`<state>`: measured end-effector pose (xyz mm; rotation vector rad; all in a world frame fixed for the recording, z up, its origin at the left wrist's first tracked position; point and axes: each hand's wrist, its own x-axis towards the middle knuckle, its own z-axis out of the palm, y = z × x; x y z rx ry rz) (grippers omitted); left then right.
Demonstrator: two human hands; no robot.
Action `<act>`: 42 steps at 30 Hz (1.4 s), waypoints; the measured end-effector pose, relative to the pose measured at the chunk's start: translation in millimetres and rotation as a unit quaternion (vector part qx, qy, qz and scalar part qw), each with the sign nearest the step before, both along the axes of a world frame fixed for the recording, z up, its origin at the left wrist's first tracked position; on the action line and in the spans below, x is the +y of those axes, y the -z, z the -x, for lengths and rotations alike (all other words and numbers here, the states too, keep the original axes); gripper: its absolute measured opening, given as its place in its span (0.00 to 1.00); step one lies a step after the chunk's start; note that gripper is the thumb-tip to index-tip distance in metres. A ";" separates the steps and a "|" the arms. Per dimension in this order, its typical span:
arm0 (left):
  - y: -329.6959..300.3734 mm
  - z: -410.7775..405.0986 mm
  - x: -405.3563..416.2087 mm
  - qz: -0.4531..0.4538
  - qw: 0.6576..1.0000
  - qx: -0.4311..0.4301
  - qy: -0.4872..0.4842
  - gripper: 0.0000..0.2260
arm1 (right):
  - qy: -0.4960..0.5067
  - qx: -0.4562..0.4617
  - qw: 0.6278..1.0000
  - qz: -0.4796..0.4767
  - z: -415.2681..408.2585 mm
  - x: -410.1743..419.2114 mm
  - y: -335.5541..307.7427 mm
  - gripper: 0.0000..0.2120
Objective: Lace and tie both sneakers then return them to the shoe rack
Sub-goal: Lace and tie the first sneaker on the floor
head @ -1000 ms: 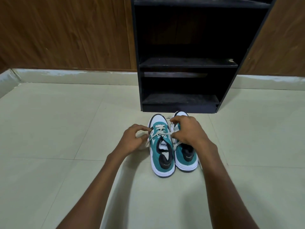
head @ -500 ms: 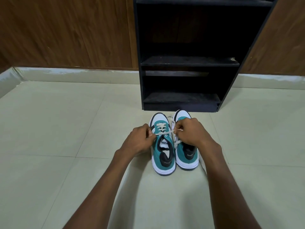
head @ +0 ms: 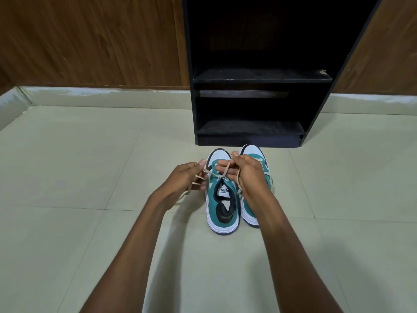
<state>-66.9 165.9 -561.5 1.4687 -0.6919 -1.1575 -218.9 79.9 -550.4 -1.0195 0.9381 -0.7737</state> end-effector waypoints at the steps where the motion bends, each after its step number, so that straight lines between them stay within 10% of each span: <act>1: 2.7 -0.7 -0.6 0.018 0.999 0.029 -0.028 0.16 | 0.025 -0.047 0.998 -0.038 -3.1 1.0 1.7 0.12; 13: 21.1 15.9 5.7 0.166 0.895 0.344 -0.231 0.20 | 0.142 -0.224 0.946 -0.188 -35.8 19.5 9.8 0.08; 24: 20.4 23.6 9.8 0.185 0.901 0.329 -0.213 0.14 | 0.110 -0.315 0.928 -0.168 -32.3 19.6 20.3 0.09; 42: 16.4 33.0 -1.1 0.127 0.911 0.246 -0.307 0.09 | 0.078 0.013 0.989 0.129 -29.8 28.7 19.2 0.11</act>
